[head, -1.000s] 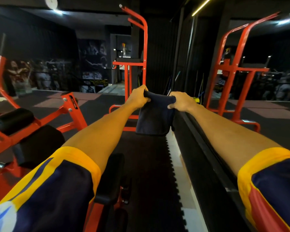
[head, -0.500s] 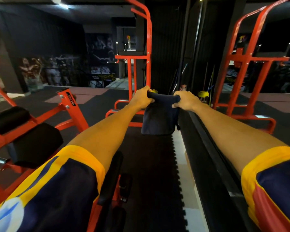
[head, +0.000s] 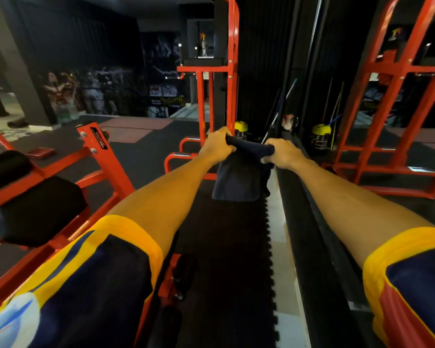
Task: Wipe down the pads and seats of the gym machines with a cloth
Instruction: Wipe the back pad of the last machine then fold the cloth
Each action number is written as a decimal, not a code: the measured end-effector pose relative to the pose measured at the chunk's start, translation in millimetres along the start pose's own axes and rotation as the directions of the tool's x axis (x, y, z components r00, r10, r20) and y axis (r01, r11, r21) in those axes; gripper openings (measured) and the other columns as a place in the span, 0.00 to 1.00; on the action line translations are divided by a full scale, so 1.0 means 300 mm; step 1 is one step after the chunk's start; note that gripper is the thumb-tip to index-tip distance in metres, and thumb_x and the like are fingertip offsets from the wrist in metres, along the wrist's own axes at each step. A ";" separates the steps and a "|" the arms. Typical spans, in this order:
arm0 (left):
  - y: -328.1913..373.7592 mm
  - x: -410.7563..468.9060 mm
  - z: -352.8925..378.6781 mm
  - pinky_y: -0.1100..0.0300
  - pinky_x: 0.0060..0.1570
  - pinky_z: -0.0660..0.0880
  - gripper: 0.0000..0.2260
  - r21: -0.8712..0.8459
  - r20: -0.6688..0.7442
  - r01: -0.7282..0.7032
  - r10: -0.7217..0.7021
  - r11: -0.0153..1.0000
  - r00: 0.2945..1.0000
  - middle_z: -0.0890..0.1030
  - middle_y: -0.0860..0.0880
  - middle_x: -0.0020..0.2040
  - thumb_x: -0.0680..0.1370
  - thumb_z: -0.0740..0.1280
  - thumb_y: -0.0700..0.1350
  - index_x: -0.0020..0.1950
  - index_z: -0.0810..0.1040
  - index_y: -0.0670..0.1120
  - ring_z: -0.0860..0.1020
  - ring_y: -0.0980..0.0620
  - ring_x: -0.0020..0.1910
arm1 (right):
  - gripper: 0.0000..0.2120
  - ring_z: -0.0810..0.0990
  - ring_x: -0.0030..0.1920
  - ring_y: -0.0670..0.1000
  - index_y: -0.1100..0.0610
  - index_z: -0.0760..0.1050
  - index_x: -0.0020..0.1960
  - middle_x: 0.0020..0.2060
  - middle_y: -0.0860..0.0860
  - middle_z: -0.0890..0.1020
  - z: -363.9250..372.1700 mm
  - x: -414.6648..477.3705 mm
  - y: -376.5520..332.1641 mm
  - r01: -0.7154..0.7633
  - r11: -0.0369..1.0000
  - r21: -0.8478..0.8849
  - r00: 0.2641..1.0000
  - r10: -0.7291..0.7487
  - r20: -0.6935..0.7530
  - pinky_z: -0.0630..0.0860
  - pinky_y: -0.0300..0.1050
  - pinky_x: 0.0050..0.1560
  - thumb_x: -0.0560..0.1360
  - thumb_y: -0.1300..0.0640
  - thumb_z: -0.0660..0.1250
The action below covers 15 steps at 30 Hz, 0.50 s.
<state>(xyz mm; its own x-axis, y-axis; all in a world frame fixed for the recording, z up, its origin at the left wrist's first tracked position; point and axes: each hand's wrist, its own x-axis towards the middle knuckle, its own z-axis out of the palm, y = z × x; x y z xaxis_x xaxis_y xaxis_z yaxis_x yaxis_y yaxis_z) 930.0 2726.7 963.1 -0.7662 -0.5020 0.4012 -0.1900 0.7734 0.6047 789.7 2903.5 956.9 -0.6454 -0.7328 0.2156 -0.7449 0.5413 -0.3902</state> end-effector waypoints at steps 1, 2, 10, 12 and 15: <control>-0.007 0.030 0.019 0.58 0.45 0.69 0.12 -0.007 0.005 -0.002 0.002 1.000 1.000 0.77 0.47 0.49 0.75 0.74 0.40 0.57 0.75 0.43 0.75 0.50 0.49 | 0.12 0.78 0.50 0.56 0.50 0.74 0.52 0.49 0.52 0.80 0.010 0.027 0.022 -0.004 1.000 0.008 1.000 0.004 0.003 0.71 0.51 0.48 0.75 0.55 0.76; -0.017 0.064 0.044 0.58 0.45 0.69 0.12 -0.019 0.010 -0.004 0.004 1.000 1.000 0.77 0.47 0.49 0.75 0.74 0.39 0.56 0.75 0.43 0.76 0.50 0.49 | 0.12 0.78 0.51 0.56 0.50 0.74 0.52 0.49 0.52 0.80 0.019 0.057 0.047 -0.010 1.000 0.014 1.000 0.010 0.004 0.71 0.51 0.48 0.74 0.55 0.76; -0.161 0.416 0.242 0.50 0.52 0.79 0.14 -0.088 -0.001 -0.018 0.018 0.996 1.000 0.81 0.42 0.55 0.74 0.76 0.40 0.56 0.77 0.44 0.80 0.45 0.53 | 0.13 0.77 0.49 0.54 0.50 0.73 0.51 0.48 0.50 0.79 0.073 0.379 0.204 -0.041 0.999 -0.030 0.999 0.040 -0.030 0.70 0.50 0.46 0.74 0.54 0.77; -0.198 0.522 0.276 0.50 0.51 0.79 0.13 -0.093 0.014 -0.009 0.011 0.996 1.000 0.81 0.42 0.54 0.74 0.76 0.40 0.56 0.77 0.43 0.80 0.45 0.52 | 0.13 0.76 0.49 0.54 0.50 0.73 0.50 0.48 0.50 0.78 0.073 0.481 0.231 -0.046 0.998 -0.046 0.999 0.045 -0.022 0.70 0.50 0.47 0.74 0.54 0.77; -0.227 0.680 0.316 0.53 0.47 0.77 0.14 -0.110 0.011 -0.006 0.008 0.994 1.000 0.80 0.42 0.54 0.74 0.75 0.40 0.57 0.76 0.42 0.80 0.45 0.51 | 0.12 0.76 0.49 0.54 0.49 0.73 0.50 0.48 0.50 0.78 0.061 0.620 0.269 -0.052 0.998 -0.044 0.998 0.050 -0.043 0.69 0.50 0.47 0.74 0.54 0.76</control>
<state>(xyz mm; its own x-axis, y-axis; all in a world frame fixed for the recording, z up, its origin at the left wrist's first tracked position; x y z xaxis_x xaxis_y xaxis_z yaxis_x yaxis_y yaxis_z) 728.4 2608.2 938.7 -0.7742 -0.4918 0.3984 -0.1164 0.7293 0.6742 612.6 2803.2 949.3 -0.6887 -0.6861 0.2344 -0.7169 0.5963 -0.3613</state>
